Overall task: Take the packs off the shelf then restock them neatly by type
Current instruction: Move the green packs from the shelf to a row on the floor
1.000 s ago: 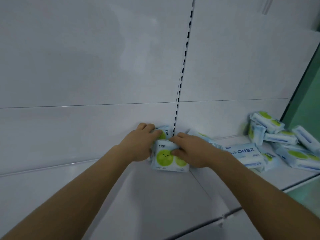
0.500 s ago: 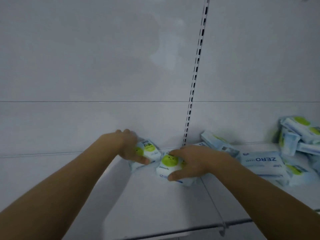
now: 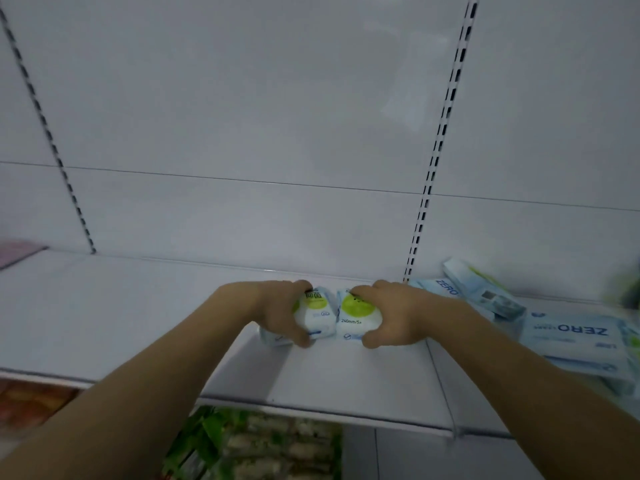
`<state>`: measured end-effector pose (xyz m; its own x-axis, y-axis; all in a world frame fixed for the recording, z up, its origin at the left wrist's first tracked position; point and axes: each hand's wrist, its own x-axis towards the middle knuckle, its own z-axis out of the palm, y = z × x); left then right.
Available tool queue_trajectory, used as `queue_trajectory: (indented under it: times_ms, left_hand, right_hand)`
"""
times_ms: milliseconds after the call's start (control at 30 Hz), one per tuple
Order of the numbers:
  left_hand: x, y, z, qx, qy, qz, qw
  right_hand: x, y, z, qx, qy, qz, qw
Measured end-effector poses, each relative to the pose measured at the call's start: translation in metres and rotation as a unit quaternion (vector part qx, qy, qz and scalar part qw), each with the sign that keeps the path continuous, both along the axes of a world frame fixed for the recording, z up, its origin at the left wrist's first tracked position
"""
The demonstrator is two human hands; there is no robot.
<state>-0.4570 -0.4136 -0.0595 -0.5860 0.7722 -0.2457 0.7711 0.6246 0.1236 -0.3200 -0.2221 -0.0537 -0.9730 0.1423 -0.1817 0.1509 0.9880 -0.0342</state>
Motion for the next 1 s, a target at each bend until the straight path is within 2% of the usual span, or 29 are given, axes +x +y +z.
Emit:
queue_trajectory:
  times_ms: [233, 533, 767, 1000]
  left_hand:
    - [0.015, -0.081, 0.011, 0.032, 0.102, 0.013, 0.994]
    - [0.033, -0.296, 0.041, 0.066, 0.176, 0.145, 0.971]
    - [0.089, -0.483, 0.019, 0.049, 0.205, 0.311, 0.927]
    - [0.148, -0.629, -0.029, 0.014, 0.179, 0.442, 0.879]
  right_hand:
    - [-0.018, -0.073, 0.026, 0.054, 0.053, 0.126, 0.989]
    - [-0.063, -0.252, 0.046, 0.058, 0.145, 0.279, 0.948]
    - [-0.090, -0.443, 0.027, 0.038, 0.172, 0.420, 0.890]
    - [-0.094, -0.612, -0.028, 0.014, 0.139, 0.555, 0.820]
